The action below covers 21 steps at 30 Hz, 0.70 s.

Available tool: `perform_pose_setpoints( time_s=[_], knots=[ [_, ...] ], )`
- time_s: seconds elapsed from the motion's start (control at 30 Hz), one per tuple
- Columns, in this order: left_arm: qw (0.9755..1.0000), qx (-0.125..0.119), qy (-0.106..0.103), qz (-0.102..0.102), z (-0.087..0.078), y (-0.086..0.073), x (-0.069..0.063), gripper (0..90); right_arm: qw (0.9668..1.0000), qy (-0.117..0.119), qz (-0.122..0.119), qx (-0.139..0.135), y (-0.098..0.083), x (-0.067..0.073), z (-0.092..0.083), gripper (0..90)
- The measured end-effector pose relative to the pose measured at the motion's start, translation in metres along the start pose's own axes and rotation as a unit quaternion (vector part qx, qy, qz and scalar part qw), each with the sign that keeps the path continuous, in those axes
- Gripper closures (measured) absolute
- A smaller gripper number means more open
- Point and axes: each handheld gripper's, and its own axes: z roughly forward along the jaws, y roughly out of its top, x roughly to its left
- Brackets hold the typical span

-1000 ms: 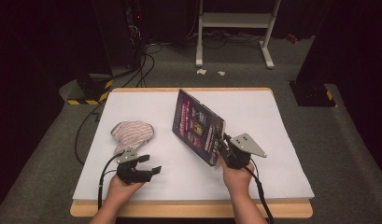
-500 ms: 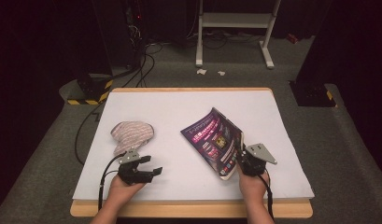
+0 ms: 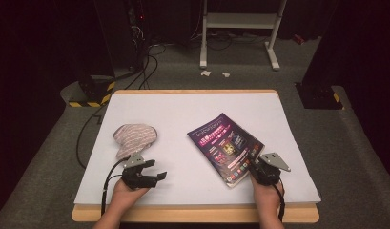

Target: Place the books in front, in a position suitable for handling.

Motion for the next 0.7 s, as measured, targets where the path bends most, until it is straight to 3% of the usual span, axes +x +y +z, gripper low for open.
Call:
perform_pose_setpoints(
  time_s=[0.17,0.37,0.43,0.47,0.6,0.7],
  knots=[
    [1.0,0.001,0.0,0.001,0.0,0.0,0.0,24.7,0.9995,-0.019,0.02,0.018,-0.002,-0.017,-0.004,55.1],
    [1.0,0.005,0.0,0.002,0.001,0.0,0.0,24.7,0.999,-0.034,0.024,0.016,-0.003,-0.032,-0.012,51.3],
    [1.0,0.006,0.001,0.002,0.002,0.0,-0.001,24.7,0.9993,-0.029,0.022,0.013,-0.001,-0.035,-0.014,50.4],
    [1.0,0.007,0.001,0.003,0.002,0.0,-0.001,24.7,0.9994,-0.014,0.018,0.026,0.002,-0.036,-0.012,48.7],
    [0.9999,0.009,0.003,0.005,0.002,0.0,-0.002,24.8,0.9988,0.002,0.002,0.048,0.005,-0.036,-0.002,46.0],
    [0.9999,0.008,0.005,0.007,0.002,0.0,-0.003,24.8,0.9972,0.004,-0.003,0.075,0.007,-0.04,0.017,41.9]
  ],
)
